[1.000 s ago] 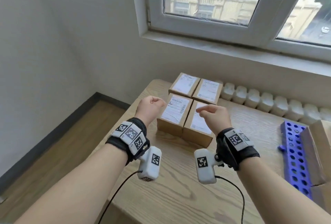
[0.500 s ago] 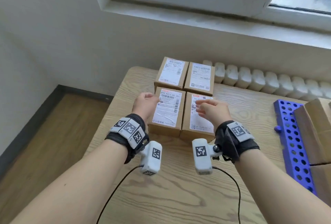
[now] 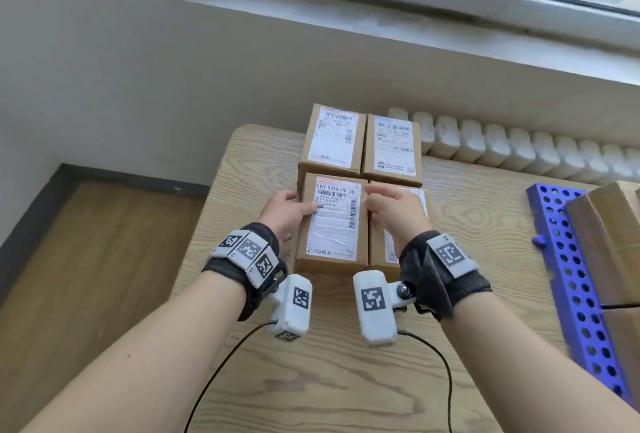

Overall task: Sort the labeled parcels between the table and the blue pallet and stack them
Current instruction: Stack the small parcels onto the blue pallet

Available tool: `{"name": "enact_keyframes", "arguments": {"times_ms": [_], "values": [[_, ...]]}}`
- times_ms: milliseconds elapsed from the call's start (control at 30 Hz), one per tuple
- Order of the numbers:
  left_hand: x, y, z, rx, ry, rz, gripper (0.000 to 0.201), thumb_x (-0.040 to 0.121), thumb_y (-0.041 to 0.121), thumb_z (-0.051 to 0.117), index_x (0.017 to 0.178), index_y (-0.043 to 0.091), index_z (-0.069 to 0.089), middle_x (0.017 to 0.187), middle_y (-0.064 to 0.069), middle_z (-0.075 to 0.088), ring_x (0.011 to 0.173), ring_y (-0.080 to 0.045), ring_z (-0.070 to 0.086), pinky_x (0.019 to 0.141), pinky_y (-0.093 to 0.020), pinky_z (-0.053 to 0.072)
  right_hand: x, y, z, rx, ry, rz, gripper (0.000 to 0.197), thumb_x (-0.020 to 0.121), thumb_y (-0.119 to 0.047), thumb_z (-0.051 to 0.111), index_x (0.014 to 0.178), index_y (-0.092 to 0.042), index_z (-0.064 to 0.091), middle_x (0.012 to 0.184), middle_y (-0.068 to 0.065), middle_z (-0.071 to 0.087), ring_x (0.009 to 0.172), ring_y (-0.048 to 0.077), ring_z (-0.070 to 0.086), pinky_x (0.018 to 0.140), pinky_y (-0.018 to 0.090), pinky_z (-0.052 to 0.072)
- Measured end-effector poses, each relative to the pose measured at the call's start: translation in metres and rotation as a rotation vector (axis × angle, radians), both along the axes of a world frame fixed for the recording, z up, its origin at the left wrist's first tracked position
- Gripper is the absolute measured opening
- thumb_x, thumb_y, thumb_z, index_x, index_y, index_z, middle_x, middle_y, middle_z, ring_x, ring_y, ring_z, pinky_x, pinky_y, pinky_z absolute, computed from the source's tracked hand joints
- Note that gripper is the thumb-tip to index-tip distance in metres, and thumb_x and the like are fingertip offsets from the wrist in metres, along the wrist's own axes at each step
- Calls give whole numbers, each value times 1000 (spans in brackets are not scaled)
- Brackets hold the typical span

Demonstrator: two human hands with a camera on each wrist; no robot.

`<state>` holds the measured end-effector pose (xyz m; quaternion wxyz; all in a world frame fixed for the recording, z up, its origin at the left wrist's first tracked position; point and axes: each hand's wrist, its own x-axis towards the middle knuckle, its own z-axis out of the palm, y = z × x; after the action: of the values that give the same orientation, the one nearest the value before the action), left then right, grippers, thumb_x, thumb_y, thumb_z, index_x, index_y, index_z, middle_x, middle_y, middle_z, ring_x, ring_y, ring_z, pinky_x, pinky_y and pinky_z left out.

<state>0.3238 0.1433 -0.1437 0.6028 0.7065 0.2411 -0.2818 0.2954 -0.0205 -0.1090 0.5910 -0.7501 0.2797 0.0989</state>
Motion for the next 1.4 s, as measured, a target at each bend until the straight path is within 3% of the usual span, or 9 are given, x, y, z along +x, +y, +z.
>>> {"name": "enact_keyframes", "arguments": {"times_ms": [133,333,600,833,967,1067,1167,1233,1400], "values": [[5,3,-3,-26,36,-38,57,89,22,66,141,21,42,131,-3,59,120,-23,53,95,-42,40,-1,3,1,-20,10,-22,35,83,-15,65,118,-13,65,118,4,66,112,16,58,105,37,44],[7,4,-6,-64,38,-81,54,92,21,61,142,22,39,127,-3,62,112,-23,59,98,-47,45,1,7,4,-32,12,-36,42,84,-12,64,126,-10,60,125,5,62,116,18,56,106,38,42],[5,17,-6,-126,37,-63,27,97,17,53,124,22,57,97,3,69,84,-13,64,76,-37,51,-4,18,-1,-1,76,-18,48,78,-15,62,126,-8,58,120,9,65,112,22,60,100,41,48],[-7,16,0,-125,-20,-77,25,100,14,47,122,17,57,110,-2,68,83,-14,64,63,-31,49,-9,30,-1,-48,110,87,42,87,-5,56,129,-9,57,120,5,65,112,21,59,97,40,50],[-18,20,2,-156,-21,-41,30,98,12,47,126,13,55,113,-6,69,94,-19,68,75,-37,57,-16,36,3,-6,100,94,46,88,-7,56,134,-12,53,124,6,63,112,22,60,89,35,54],[-26,25,12,-165,-33,-23,27,98,16,47,124,16,55,110,-3,69,88,-15,66,62,-30,50,-23,38,11,28,62,78,33,89,-3,54,118,-16,61,117,5,67,107,20,63,86,32,55],[-31,31,25,-126,-89,-27,23,98,22,48,120,20,55,106,2,68,85,-10,64,60,-27,45,-31,37,20,56,23,51,29,87,1,52,99,-23,62,112,5,69,107,19,64,90,34,54],[-34,34,31,-106,-123,-15,25,97,24,50,121,20,55,105,3,68,85,-7,63,60,-26,44,-36,35,26,77,2,30,31,87,4,50,100,-21,63,110,6,70,106,20,65,90,33,54],[-42,31,52,-95,-181,2,35,94,34,55,125,18,51,112,2,66,94,-10,62,74,-30,50,-51,27,45,115,-39,-19,34,88,5,48,114,-10,64,108,7,70,95,19,64,83,28,53]]}}
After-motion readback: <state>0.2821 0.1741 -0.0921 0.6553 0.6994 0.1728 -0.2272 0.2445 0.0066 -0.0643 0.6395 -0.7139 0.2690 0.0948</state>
